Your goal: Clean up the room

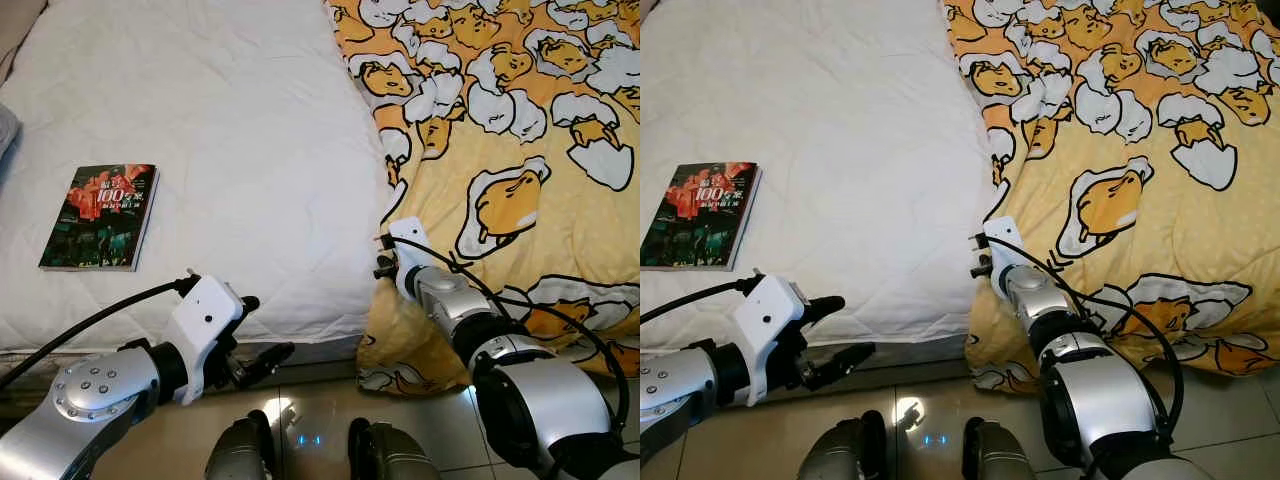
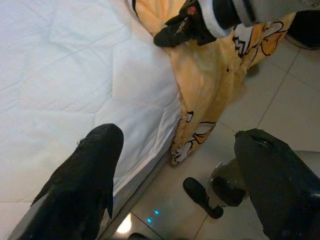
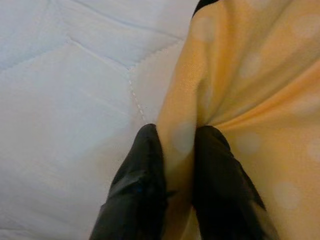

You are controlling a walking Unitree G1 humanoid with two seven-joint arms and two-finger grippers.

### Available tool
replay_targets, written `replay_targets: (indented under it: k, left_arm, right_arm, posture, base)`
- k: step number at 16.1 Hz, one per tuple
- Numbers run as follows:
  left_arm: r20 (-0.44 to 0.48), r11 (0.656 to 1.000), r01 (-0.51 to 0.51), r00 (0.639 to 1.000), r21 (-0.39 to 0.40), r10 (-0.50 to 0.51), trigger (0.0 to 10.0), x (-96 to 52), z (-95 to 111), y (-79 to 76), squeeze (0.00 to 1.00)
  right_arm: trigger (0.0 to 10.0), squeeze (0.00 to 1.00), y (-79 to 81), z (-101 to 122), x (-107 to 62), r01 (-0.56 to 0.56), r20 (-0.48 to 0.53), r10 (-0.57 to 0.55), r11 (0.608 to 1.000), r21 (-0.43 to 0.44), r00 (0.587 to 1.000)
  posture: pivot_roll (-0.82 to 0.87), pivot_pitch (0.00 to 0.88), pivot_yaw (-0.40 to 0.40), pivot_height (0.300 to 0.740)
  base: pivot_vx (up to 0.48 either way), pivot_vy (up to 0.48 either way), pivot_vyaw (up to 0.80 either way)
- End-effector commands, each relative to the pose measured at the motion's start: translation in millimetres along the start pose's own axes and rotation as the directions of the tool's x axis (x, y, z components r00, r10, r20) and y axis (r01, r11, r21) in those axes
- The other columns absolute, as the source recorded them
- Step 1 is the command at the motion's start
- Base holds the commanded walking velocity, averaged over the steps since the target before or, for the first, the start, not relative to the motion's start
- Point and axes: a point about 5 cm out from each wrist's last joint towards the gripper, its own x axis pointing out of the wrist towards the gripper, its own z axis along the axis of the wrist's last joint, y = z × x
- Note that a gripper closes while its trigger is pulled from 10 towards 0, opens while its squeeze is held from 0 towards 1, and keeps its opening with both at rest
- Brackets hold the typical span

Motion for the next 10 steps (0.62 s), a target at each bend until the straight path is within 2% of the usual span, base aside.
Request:
replay_targets:
  k: [1, 6, 10]
  left_arm:
    - [-0.015, 1.000, 0.003, 1.000, 0.003, -0.003, 10.0, 1.4, -3, 0.3, 0.00]
    - [-0.023, 1.000, -0.022, 0.999, 0.000, 0.022, 10.0, 2.8, -8, 4.1, 0.00]
    - [-0.014, 1.000, -0.022, 1.000, 0.008, 0.022, 10.0, 2.5, -7, 3.7, 0.00]
  right_arm:
    - [0.0, 0.00, 5.6, -10, 0.1, -0.046, -0.017, 0.046, 0.999, 0.017, 0.999]
    - [0.0, 0.00, 4.9, -7, -2.6, -0.131, 0.082, 0.127, 0.990, 0.054, 0.989]
    - [0.0, 0.00, -2.3, -7, -15.7, -0.294, 0.228, 0.263, 0.949, 0.113, 0.937]
  posture:
    - [0.11, 0.213, -0.007, 0.740]
    - [0.08, 0.182, 0.000, 0.740]
    - [0.08, 0.170, 0.000, 0.740]
  base:
    - [0.000, 0.000, 0.00]
    - [0.000, 0.000, 0.00]
    - [0.000, 0.000, 0.00]
